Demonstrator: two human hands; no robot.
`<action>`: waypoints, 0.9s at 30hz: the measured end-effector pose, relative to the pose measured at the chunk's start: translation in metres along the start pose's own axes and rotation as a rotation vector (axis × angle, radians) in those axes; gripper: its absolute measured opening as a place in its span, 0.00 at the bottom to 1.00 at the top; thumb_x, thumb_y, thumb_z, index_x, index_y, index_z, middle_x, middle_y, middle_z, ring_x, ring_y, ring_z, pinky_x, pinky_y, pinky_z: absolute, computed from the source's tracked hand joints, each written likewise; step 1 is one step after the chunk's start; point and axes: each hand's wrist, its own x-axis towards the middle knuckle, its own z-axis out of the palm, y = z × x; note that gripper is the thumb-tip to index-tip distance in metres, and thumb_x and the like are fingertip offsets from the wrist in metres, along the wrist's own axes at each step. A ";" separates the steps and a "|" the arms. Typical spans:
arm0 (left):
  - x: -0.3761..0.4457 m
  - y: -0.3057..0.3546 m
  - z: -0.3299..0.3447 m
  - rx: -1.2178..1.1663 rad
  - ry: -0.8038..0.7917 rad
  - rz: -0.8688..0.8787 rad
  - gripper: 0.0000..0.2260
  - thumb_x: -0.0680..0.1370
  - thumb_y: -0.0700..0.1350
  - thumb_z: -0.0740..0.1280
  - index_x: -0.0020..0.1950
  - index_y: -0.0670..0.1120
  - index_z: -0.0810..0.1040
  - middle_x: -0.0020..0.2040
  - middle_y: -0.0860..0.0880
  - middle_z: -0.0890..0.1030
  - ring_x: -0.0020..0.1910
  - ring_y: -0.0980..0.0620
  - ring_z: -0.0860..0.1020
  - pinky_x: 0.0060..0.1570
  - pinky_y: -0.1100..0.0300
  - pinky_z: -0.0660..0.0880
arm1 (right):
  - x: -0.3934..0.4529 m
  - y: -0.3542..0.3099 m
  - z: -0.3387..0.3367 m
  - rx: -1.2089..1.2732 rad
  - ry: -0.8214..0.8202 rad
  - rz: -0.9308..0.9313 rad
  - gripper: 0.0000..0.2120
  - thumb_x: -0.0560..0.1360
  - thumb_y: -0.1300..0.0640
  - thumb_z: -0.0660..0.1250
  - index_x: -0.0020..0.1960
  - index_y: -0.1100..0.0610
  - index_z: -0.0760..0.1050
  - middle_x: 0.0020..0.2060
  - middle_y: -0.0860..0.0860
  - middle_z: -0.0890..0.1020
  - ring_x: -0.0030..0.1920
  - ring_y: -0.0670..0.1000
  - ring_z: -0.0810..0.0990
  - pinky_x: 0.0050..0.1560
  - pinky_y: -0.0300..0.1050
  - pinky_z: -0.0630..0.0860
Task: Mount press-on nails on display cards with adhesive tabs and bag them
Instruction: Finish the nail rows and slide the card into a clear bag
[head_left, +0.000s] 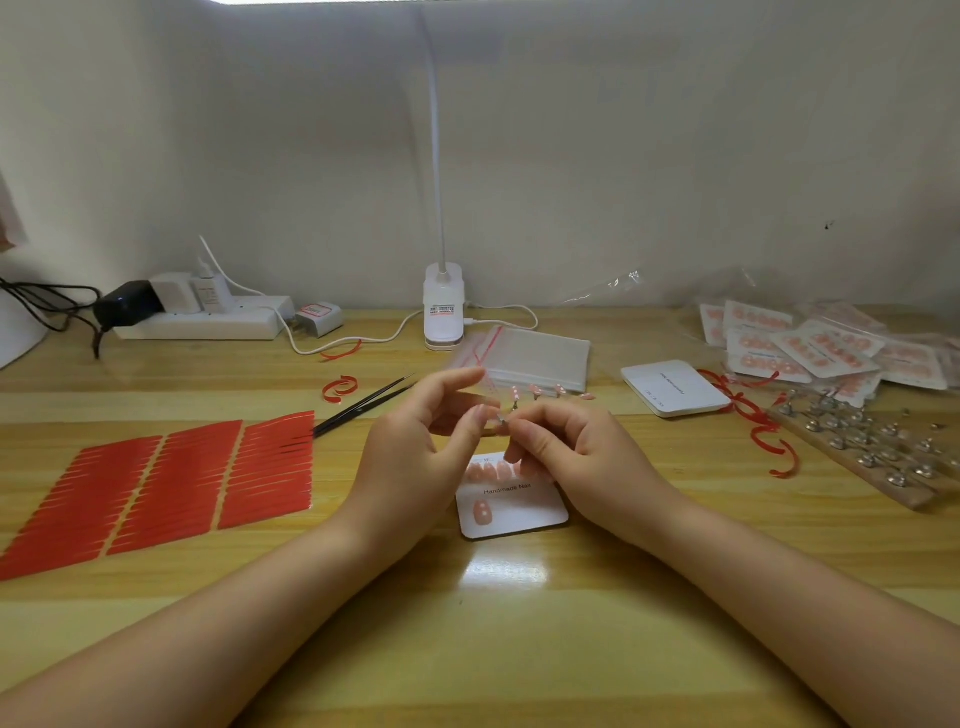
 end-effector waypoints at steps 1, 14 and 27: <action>0.000 0.000 0.000 -0.013 -0.002 0.001 0.14 0.78 0.40 0.69 0.63 0.50 0.76 0.47 0.55 0.84 0.48 0.59 0.82 0.50 0.63 0.78 | 0.000 0.000 0.000 -0.004 -0.009 0.003 0.08 0.80 0.60 0.63 0.46 0.53 0.80 0.34 0.47 0.82 0.36 0.45 0.80 0.40 0.33 0.74; 0.005 0.004 -0.002 -0.406 -0.032 -0.243 0.25 0.66 0.50 0.74 0.62 0.49 0.74 0.45 0.46 0.86 0.48 0.50 0.84 0.48 0.62 0.79 | 0.002 0.001 -0.005 0.193 -0.090 0.091 0.08 0.80 0.61 0.62 0.48 0.58 0.79 0.35 0.48 0.82 0.36 0.44 0.79 0.39 0.33 0.74; 0.022 -0.003 -0.019 -0.653 0.139 -0.530 0.15 0.76 0.36 0.68 0.62 0.45 0.74 0.45 0.46 0.86 0.36 0.57 0.82 0.37 0.65 0.78 | 0.006 0.007 -0.012 0.589 -0.083 0.208 0.07 0.73 0.54 0.65 0.45 0.56 0.80 0.35 0.52 0.80 0.33 0.48 0.77 0.35 0.37 0.72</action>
